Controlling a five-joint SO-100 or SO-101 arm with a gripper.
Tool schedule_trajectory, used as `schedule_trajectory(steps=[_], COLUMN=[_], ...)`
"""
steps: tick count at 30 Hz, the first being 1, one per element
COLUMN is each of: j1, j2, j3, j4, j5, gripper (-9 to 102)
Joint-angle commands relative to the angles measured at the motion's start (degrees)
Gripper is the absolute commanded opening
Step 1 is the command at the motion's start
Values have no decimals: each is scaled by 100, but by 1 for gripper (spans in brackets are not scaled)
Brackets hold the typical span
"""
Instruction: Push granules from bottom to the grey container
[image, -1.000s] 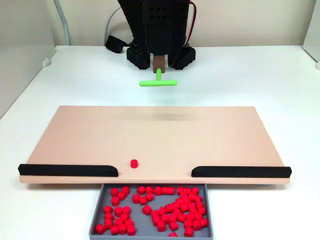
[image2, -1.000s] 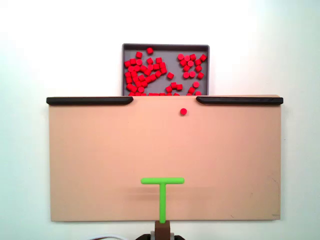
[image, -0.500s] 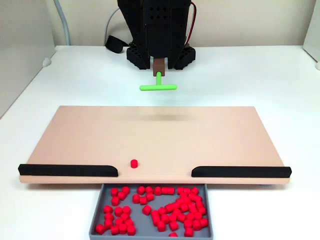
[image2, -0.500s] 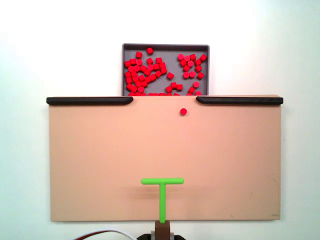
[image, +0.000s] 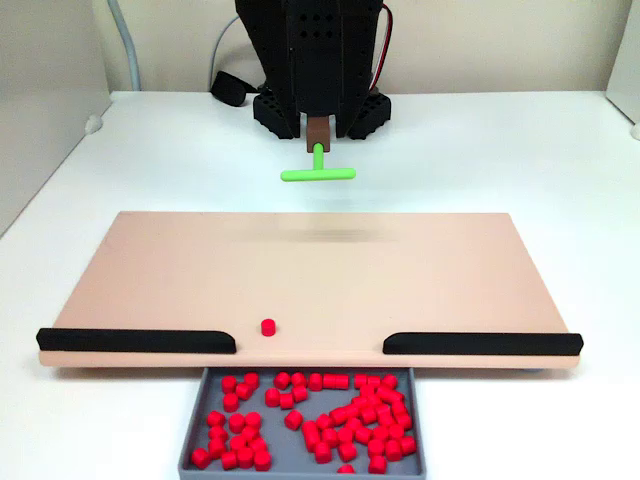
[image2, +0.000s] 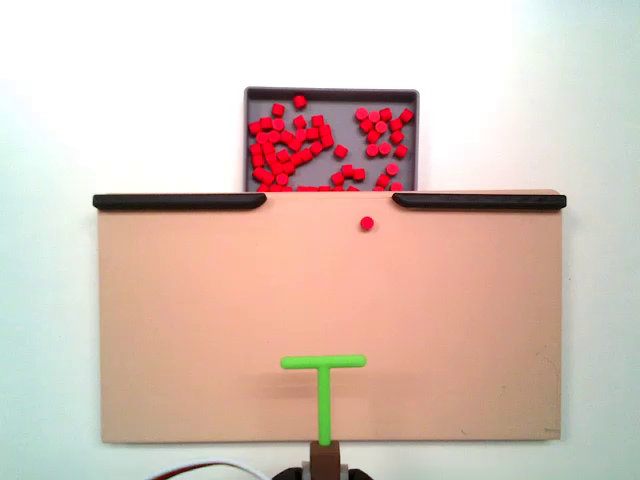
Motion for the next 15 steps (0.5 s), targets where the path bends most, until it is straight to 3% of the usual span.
schedule_trajectory(steps=[1,15], j1=[26,18], j2=[18,-79], j3=[-35,-35], j4=[-53,-53], j5=[-88,-141], gripper=[0,0])
